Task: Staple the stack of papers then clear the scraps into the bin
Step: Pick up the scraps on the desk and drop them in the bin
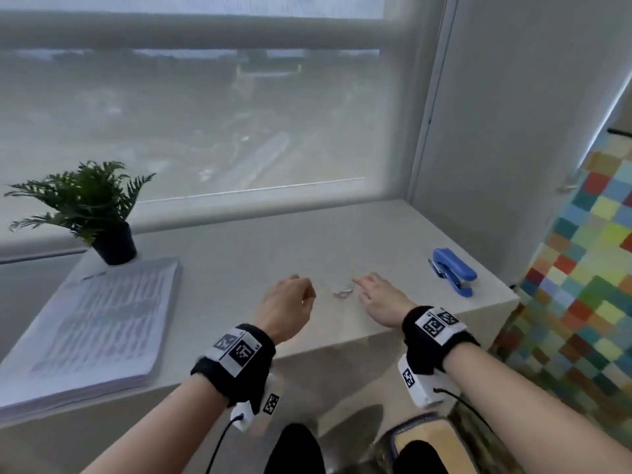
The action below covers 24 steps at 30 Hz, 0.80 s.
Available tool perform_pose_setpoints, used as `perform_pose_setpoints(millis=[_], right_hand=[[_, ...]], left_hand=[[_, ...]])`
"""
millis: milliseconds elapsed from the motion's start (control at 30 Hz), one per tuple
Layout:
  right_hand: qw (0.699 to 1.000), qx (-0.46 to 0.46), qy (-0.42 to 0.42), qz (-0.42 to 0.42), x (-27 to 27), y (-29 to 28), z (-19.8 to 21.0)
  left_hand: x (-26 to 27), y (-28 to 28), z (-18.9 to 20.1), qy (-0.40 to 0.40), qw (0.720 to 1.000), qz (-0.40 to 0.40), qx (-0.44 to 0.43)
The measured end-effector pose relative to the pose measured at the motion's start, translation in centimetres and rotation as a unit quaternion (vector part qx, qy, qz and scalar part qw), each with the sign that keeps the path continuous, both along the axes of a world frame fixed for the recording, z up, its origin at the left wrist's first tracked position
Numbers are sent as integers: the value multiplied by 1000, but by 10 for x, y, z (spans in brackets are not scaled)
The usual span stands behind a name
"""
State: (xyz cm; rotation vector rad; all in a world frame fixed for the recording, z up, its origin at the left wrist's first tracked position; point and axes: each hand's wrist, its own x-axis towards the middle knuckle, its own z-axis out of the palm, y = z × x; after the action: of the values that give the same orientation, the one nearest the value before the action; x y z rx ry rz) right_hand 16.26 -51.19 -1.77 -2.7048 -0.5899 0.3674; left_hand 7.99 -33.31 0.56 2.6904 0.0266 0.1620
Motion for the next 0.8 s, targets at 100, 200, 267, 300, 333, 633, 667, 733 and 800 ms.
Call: perform_pose_setpoints(millis=[100,200,267,300,333,633,667,733,800], right_hand=[[996,-89,-20,-17,13,20,1],[986,-165,-20,-23,13,45,0],[985,-172,-19,-11,9,60,-1],[987,-160,-13,-2,8,65,-1],[991,-137,-3,4,8,67,1],[991,-77,-27,-104,7,23,0],[990,-96,-33,-96,3,25,-2],[990,-116,-40,-68,-2,36,-6],[993,-103,-34,-37,-2,49,-9]], left_hand=[[4,39,-5,55,996,47,52],[13,57,-10,126,985,75,91],[19,59,-11,161,979,71,104],[23,58,-11,181,975,67,106],[26,56,-12,201,972,63,106],[50,22,-31,239,964,27,112],[51,17,-31,227,967,14,113],[53,6,-30,217,969,-1,117],[53,-2,-28,212,972,-11,99]])
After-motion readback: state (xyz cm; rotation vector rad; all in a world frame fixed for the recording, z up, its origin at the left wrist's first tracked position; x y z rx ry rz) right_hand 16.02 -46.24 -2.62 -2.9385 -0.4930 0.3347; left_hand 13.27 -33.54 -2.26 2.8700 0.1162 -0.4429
